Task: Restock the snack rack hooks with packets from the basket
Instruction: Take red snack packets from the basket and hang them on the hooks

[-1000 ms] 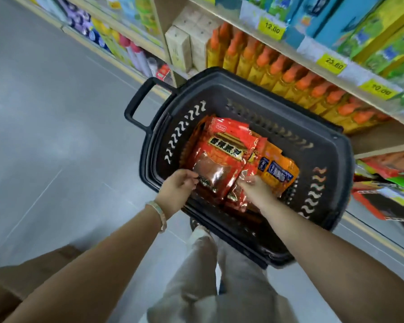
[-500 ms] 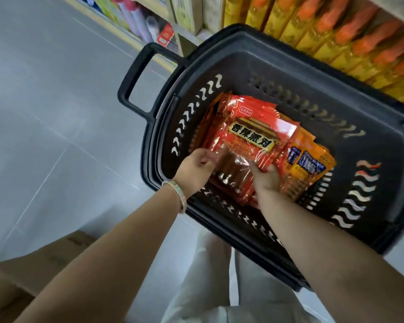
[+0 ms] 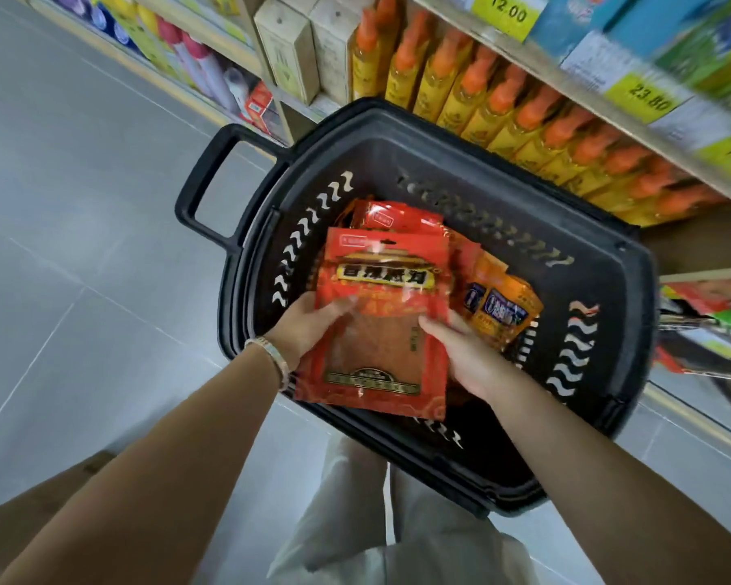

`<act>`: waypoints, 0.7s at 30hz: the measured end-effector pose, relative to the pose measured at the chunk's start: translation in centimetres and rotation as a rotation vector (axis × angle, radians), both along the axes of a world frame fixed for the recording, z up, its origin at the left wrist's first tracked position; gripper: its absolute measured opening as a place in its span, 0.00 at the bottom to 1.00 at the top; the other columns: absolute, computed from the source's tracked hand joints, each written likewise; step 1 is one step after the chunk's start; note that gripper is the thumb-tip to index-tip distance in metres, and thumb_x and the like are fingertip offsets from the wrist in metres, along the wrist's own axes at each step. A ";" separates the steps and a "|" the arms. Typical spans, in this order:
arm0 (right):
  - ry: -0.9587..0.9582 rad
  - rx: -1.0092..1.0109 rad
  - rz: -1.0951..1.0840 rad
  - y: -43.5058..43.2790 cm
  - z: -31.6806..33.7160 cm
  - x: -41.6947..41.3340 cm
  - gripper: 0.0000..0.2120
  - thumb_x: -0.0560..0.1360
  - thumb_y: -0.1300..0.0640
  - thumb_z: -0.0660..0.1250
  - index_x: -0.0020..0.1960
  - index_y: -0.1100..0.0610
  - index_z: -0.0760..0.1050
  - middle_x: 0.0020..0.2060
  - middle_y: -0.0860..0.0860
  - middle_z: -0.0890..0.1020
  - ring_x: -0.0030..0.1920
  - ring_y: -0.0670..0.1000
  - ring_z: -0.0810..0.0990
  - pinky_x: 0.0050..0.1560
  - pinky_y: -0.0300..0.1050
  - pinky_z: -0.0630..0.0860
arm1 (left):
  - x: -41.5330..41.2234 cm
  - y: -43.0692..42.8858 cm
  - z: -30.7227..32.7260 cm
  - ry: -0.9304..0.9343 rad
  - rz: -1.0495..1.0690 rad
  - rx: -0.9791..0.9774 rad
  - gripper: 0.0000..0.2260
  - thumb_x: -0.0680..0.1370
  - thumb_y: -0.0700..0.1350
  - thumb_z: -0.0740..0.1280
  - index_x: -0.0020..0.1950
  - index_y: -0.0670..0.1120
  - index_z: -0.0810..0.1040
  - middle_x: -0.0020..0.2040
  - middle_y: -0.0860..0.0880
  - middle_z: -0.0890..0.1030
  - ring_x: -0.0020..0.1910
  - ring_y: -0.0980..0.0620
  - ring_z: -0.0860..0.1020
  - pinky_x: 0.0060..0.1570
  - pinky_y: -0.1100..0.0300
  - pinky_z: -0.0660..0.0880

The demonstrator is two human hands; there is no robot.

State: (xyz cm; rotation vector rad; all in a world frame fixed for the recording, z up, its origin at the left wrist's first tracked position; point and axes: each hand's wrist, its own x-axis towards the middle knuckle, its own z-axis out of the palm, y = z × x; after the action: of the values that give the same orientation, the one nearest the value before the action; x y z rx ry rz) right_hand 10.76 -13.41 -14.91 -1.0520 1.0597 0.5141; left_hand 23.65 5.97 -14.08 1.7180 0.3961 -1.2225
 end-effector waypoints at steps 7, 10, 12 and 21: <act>0.143 -0.728 -0.075 -0.8 -4.0 1.4 0.18 0.77 0.53 0.65 0.65 0.58 0.68 0.59 0.54 0.77 0.38 0.40 0.74 0.36 0.31 0.68 | -0.1 0.4 -2.0 -0.179 0.171 0.142 0.08 0.76 0.50 0.68 0.53 0.51 0.73 0.50 0.50 0.80 0.49 0.47 0.80 0.47 0.52 0.78; 0.231 -0.633 -0.001 -1.3 -5.6 1.3 0.25 0.76 0.47 0.66 0.68 0.58 0.65 0.62 0.56 0.75 0.46 0.48 0.76 0.50 0.41 0.71 | -0.3 0.0 -2.5 -0.204 0.152 0.162 0.10 0.77 0.50 0.66 0.57 0.52 0.71 0.50 0.52 0.79 0.49 0.48 0.78 0.49 0.52 0.76; 0.252 -0.622 0.046 -1.4 -6.1 1.5 0.27 0.75 0.44 0.65 0.68 0.58 0.67 0.62 0.56 0.76 0.54 0.55 0.76 0.54 0.47 0.70 | -0.2 0.0 -2.6 -0.192 0.153 0.160 0.10 0.77 0.50 0.66 0.57 0.52 0.72 0.52 0.51 0.79 0.51 0.48 0.78 0.52 0.50 0.77; 0.091 -0.686 -0.107 -1.0 -0.6 -1.7 0.08 0.76 0.59 0.64 0.51 0.47 0.69 0.46 0.50 0.80 0.44 0.53 0.80 0.37 0.39 0.71 | -0.8 -0.6 3.0 -0.050 0.166 0.002 0.07 0.77 0.43 0.66 0.54 0.50 0.76 0.51 0.46 0.82 0.46 0.46 0.82 0.51 0.46 0.79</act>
State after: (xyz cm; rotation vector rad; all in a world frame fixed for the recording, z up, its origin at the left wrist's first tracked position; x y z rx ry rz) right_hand 9.06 -14.42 -15.52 -1.5658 1.4105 0.0996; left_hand 22.88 5.34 -11.10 1.6786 0.4996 -1.0583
